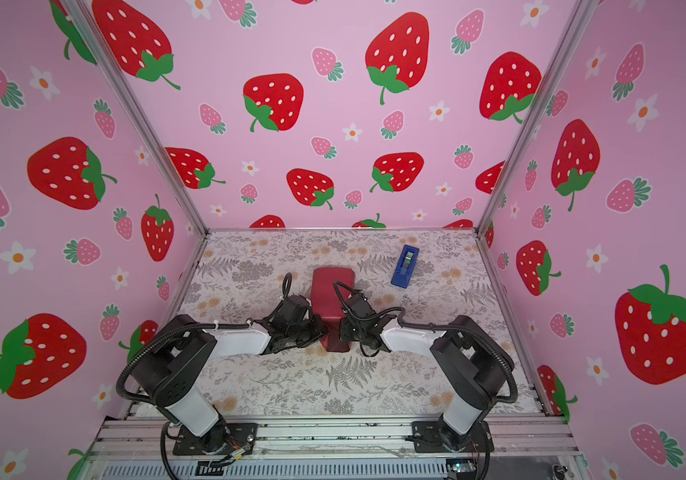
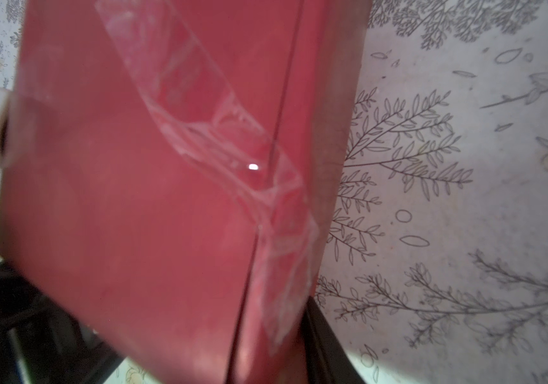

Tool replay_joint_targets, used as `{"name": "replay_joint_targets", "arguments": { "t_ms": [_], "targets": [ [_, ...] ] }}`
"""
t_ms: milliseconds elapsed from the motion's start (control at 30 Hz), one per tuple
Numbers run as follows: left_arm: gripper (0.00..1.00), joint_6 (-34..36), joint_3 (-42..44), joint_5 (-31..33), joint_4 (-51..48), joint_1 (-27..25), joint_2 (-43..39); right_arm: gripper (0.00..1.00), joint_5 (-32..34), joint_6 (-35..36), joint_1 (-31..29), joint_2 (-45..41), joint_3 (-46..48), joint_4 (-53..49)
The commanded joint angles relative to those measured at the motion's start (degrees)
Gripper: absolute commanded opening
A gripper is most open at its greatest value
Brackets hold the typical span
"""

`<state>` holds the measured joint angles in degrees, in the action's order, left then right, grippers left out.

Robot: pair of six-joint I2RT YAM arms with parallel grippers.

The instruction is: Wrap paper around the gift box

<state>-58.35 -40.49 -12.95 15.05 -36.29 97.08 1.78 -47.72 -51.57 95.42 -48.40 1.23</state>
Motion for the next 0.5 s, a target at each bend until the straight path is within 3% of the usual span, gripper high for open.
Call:
{"name": "replay_joint_targets", "arguments": {
  "t_ms": [0,467],
  "targets": [
    [0.08,-0.5,-0.3,1.8,1.5,-0.3,1.4,0.34,-0.7,-0.2,-0.1,0.2,0.8,0.5],
    [0.08,-1.5,1.6,2.8,1.2,-0.3,2.0,0.39,-1.3,-0.6,-0.2,-5.8,2.9,-2.4]
  ]
}}
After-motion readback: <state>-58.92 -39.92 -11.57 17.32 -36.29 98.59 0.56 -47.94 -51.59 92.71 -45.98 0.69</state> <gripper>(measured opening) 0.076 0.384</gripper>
